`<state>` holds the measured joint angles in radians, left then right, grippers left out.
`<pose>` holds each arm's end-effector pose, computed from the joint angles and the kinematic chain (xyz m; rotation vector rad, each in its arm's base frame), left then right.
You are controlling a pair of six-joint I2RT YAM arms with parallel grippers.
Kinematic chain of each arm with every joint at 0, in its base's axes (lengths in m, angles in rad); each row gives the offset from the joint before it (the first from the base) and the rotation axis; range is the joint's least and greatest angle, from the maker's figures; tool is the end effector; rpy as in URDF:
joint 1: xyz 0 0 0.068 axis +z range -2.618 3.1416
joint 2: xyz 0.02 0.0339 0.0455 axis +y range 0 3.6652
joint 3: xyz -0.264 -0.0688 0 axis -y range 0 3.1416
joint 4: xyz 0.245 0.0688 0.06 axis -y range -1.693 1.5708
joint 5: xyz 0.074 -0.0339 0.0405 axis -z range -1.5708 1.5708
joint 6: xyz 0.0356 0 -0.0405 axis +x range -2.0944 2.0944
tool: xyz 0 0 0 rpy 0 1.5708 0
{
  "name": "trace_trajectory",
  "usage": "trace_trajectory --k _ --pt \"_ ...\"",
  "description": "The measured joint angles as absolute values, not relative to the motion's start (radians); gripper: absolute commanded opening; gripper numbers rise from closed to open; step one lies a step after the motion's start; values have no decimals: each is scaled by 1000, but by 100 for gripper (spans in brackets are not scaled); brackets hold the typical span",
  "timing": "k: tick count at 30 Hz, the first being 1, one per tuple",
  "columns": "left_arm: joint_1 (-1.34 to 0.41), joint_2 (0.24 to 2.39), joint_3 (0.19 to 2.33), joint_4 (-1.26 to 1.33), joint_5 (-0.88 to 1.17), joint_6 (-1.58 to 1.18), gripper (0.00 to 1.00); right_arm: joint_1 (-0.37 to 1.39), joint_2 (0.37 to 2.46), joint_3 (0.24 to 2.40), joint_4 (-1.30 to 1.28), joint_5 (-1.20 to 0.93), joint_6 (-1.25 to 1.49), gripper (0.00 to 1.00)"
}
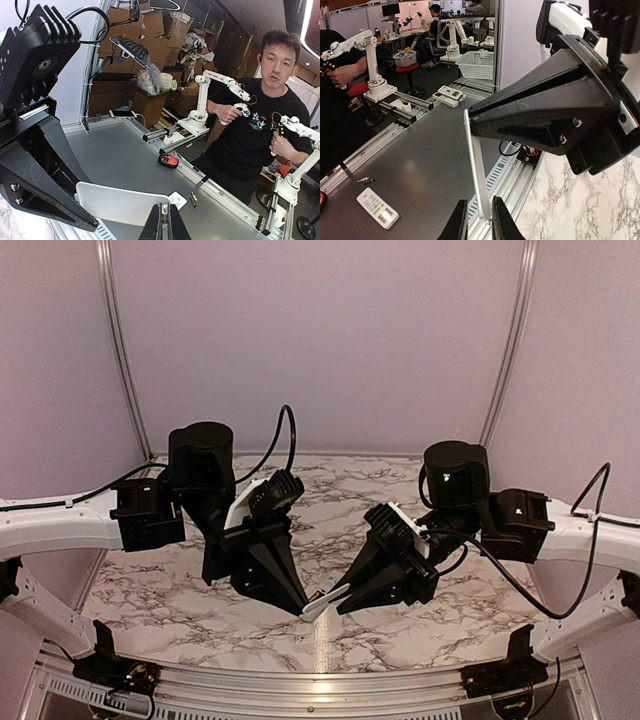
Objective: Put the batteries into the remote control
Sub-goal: Pass from the left arm to the right
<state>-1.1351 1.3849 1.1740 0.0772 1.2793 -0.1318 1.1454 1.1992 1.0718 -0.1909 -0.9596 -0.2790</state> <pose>0.0986 -0.2925 0.3691 1.8144 0.9732 -1.9282 0.0826 0.2529 0.3583 -1.7772 0.9676 1.4695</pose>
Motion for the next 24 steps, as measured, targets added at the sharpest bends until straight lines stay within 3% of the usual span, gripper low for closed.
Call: trace_trajectory --k 9,18,20,24 --pt "-1135 1387 1174 99 1283 -152 7 1146 1201 1090 -196 -961 -285 3" --pt "-1131 1389 1163 118 1274 -159 72 1149 1201 1096 -200 -977 -287 0" --pt "-1131 1389 1161 118 1265 -160 80 1149 1201 1096 -200 -977 -289 0" --pt "-1124 1378 1159 106 1220 -136 85 1149 1201 1096 -202 -967 -283 0"
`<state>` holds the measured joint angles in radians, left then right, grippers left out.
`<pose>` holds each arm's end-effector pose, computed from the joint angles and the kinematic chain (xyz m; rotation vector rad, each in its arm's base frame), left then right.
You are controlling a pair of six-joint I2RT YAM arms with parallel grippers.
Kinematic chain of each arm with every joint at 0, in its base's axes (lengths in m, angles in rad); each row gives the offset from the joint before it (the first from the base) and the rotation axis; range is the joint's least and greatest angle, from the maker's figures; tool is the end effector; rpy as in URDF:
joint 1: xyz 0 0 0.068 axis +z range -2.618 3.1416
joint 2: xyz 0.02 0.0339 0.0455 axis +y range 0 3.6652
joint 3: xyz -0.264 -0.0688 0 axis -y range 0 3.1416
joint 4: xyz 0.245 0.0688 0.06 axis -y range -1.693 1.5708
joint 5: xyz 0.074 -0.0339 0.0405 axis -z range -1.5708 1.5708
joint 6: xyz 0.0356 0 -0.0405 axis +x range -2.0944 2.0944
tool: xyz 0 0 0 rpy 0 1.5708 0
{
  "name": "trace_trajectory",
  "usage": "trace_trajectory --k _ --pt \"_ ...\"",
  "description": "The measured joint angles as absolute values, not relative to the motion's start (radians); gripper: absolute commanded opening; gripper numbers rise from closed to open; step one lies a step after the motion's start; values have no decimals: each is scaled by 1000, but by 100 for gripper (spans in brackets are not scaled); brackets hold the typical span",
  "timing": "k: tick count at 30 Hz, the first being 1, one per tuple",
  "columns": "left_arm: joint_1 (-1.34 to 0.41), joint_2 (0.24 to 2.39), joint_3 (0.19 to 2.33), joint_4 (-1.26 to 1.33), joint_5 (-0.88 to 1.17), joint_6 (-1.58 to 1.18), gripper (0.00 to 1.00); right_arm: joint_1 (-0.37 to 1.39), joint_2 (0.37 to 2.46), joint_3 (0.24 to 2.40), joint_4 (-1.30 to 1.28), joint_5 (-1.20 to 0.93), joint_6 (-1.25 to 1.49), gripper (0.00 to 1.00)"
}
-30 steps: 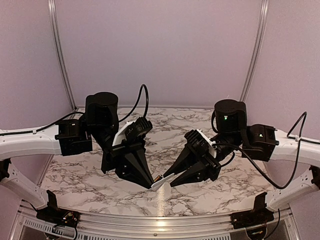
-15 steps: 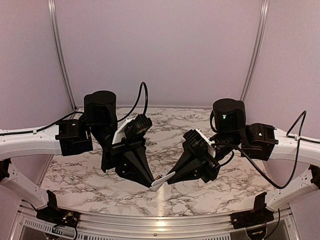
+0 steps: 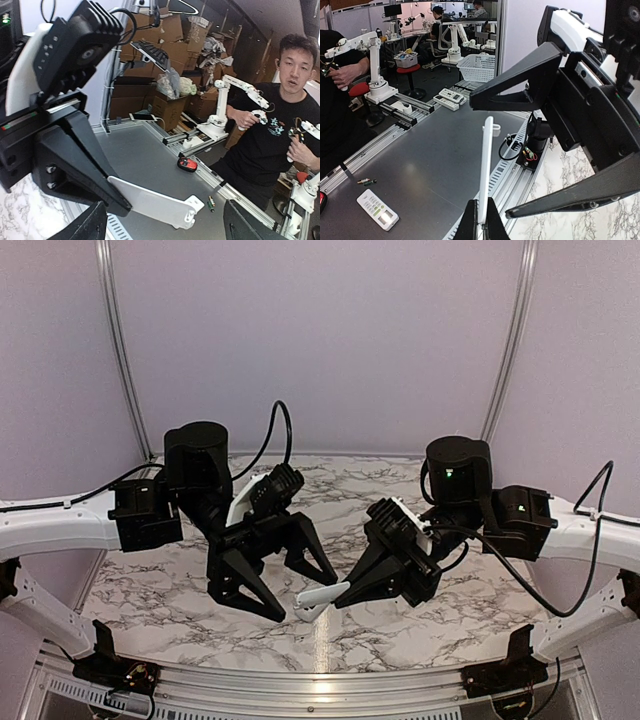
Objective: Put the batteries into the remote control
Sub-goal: Pass from the left arm to the right, then pass from the right arm to the left
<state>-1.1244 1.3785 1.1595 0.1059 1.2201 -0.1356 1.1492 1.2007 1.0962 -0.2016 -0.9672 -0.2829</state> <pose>0.1026 -0.2917 0.3682 1.7600 1.0041 -1.8750 0.0814 0.2531 0.3654 -1.7792 0.9430 1.4738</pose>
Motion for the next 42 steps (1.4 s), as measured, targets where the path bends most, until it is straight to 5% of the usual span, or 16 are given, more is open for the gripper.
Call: trace_trajectory --k 4,17,27,42 --pt "-1086 1297 1108 105 1079 -110 99 1145 1201 1089 -189 -945 -246 0" --pt "-1028 999 924 -21 367 150 99 912 1324 947 -84 -964 55 0" --pt "-1209 1176 908 -232 10 453 74 844 1460 910 -60 -1026 180 0" --pt "-1265 1342 974 -296 -129 641 49 843 1556 904 31 -1098 281 0"
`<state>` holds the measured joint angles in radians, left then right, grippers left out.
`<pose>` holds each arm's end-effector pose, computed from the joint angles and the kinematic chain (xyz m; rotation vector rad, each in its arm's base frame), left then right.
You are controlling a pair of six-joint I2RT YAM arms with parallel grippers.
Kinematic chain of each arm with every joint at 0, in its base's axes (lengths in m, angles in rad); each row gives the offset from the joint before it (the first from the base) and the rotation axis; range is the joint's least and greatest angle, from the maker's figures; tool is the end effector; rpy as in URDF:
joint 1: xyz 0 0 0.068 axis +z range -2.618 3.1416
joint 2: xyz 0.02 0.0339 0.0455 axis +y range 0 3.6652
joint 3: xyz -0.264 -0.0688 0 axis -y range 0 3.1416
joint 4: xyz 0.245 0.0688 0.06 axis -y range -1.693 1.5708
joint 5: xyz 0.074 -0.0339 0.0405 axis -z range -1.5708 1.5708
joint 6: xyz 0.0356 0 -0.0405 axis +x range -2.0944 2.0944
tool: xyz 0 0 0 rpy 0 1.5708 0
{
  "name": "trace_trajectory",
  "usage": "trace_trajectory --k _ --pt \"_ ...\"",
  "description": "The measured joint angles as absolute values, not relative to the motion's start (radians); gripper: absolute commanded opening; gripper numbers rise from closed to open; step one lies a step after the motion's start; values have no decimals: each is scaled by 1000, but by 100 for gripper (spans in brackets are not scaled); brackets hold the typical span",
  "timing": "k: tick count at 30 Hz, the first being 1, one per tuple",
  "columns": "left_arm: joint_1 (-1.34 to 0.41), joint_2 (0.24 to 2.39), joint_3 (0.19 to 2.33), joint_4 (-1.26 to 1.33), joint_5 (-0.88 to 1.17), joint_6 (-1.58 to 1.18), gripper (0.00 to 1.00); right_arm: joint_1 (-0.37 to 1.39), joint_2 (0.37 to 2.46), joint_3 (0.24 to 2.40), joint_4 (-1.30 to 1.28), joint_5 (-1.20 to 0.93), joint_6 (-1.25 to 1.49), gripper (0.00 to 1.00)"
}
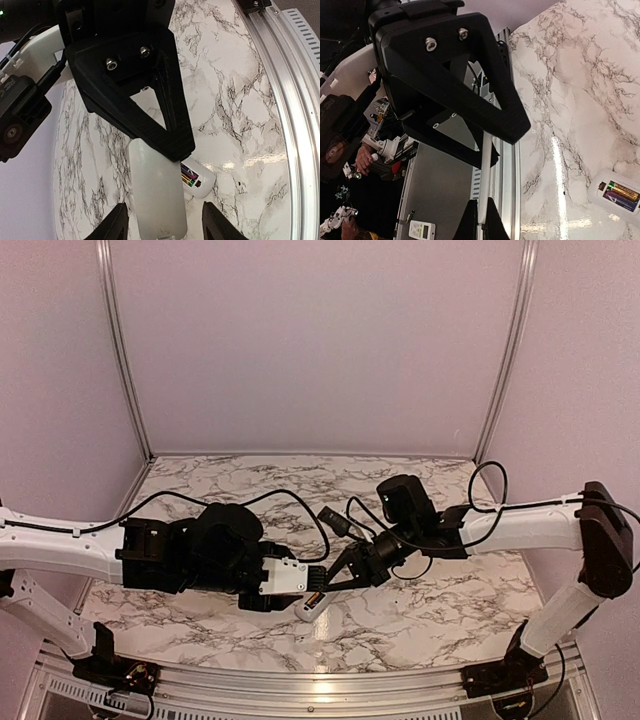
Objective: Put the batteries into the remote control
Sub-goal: Pass from the right arm to the left
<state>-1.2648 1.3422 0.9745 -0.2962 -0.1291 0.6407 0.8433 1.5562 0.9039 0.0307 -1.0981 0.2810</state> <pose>0.0937 -0.2813 0.2712 1.7802 1.3520 -0.1968 0.1895 0.2605 0.2239 -1.3131 1.9796 1.7937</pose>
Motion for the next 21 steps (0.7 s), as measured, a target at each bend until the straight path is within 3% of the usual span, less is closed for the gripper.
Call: trace_trajectory --k 11,13,15,16,21 --pt "-1266 1390 1016 -327 -148 659 24 843 1562 904 47 -1119 285 3" --pt "-1265 1392 1018 -328 -153 647 20 842 1562 904 51 -1119 284 22" --pt "-1266 1393 1018 -327 -157 627 18 836 1563 904 51 -1118 287 60" --pt "-1266 1393 1018 -328 -158 613 17 830 1563 902 53 -1119 290 68" --pt "-1265 1394 1005 -323 -131 515 15 737 1540 838 120 -1116 330 75"
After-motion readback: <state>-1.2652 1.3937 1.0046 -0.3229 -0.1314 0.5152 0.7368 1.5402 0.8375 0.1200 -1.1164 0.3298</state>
